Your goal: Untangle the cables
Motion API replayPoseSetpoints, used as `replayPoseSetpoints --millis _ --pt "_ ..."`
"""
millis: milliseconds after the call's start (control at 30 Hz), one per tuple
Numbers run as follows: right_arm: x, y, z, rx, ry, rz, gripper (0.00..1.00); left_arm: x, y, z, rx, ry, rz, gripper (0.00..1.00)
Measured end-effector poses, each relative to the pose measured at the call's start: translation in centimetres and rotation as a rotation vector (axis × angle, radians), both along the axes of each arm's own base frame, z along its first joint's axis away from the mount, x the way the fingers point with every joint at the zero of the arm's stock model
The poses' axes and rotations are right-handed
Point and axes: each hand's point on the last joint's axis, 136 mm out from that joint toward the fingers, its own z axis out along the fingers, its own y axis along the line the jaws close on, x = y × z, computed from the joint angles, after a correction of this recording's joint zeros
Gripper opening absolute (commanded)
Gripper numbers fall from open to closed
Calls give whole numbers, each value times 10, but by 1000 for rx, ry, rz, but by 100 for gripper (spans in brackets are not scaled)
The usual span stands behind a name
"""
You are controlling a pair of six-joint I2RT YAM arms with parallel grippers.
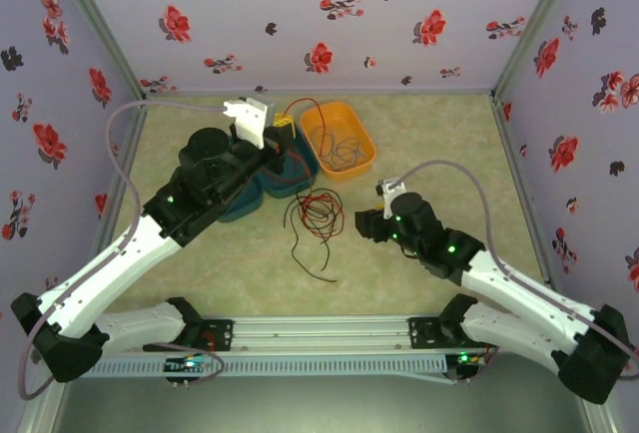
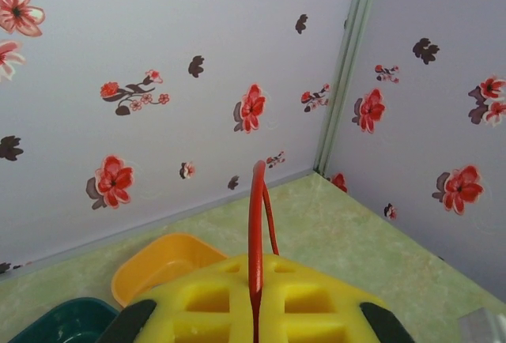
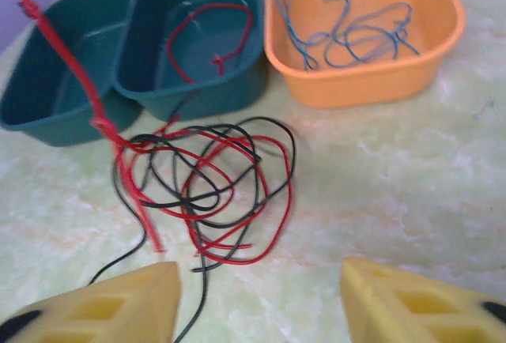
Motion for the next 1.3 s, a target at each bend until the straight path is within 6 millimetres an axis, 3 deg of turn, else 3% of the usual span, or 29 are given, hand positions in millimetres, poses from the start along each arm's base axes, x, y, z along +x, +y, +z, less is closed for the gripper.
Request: replayPoseSetpoints --millis 100,233,433,633,733,900,1000,1167,1300 --pt "-3 5 18 5 -26 46 64 -1 -2 2 1 1 -13 0" --pt "1 22 24 -26 -4 107 65 -1 -5 1 7 7 -26 0" --pt "15 52 14 -93 57 180 67 -2 -8 -3 17 18 -43 0" --pt "21 71 -14 -140 125 233 64 -3 -9 -4 22 23 -54 0" --pt "24 78 -29 -157 160 252 54 -4 -9 -5 24 26 -57 0" --pt "21 87 -52 -173 221 287 15 -3 -9 -5 24 26 -57 0" --pt "21 88 -51 -157 228 286 0 -2 -7 -5 24 26 -49 0" --pt "20 81 -48 -121 228 254 0 6 3 -5 32 17 -6 0" --pt "17 60 -64 -119 272 191 0 11 16 4 40 -14 49 0"
